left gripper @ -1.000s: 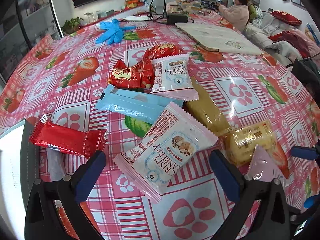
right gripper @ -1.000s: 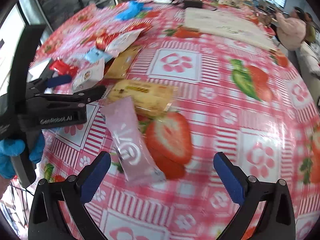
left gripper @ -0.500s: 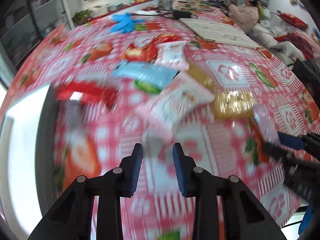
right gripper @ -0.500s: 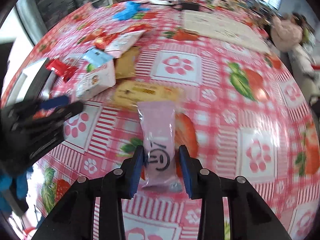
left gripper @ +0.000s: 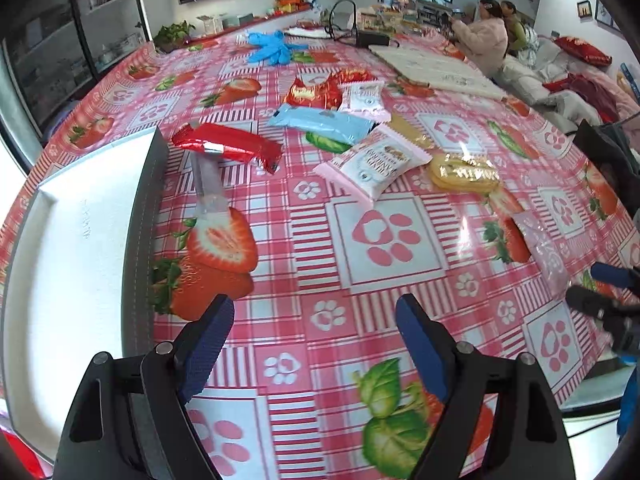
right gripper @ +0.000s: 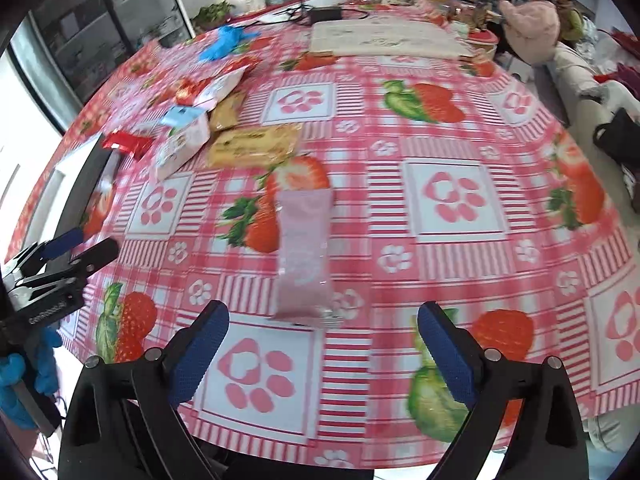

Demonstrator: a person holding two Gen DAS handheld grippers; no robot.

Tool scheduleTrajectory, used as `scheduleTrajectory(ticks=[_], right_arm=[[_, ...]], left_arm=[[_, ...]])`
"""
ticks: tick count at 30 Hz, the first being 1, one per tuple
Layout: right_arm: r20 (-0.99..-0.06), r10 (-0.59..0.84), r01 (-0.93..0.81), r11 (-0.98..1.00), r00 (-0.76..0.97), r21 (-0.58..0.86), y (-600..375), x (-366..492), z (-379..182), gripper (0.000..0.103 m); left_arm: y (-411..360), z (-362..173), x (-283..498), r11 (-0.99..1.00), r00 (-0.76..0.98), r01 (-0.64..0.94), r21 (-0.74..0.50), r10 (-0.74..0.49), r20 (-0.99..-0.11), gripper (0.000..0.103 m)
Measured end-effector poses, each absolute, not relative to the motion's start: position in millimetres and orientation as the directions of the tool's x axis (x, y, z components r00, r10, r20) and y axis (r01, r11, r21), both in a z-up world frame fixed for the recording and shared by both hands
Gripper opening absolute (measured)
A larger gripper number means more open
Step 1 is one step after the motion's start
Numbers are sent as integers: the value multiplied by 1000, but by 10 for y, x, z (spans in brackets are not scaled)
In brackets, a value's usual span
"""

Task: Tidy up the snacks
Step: 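Grasp the pink packet with the right gripper while the left gripper grasps the white cranberry packet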

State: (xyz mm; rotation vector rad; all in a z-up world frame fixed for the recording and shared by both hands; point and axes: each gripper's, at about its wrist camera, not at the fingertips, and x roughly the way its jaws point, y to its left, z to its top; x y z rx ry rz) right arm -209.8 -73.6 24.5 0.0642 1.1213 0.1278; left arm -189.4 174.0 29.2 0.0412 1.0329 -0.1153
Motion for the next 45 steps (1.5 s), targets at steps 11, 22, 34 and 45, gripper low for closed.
scheduleTrajectory(ticks=[11, 22, 34, 45], right_arm=[[-916, 134, -63, 991, 379, 119, -665, -1842, 128, 96], [-936, 45, -120, 993, 348, 3, -448, -1605, 25, 103], [-931, 46, -162, 987, 363, -15, -356, -1608, 47, 89], [-899, 211, -148, 975, 383, 166, -471, -1722, 193, 27]], left_arm=[[1370, 442, -1399, 956, 557, 280, 93, -82, -827, 86], [1077, 114, -836, 923, 493, 368, 109, -94, -865, 100], [1051, 197, -1017, 932, 454, 362, 33, -145, -879, 42], [1496, 457, -1547, 962, 495, 254, -102, -220, -841, 40]])
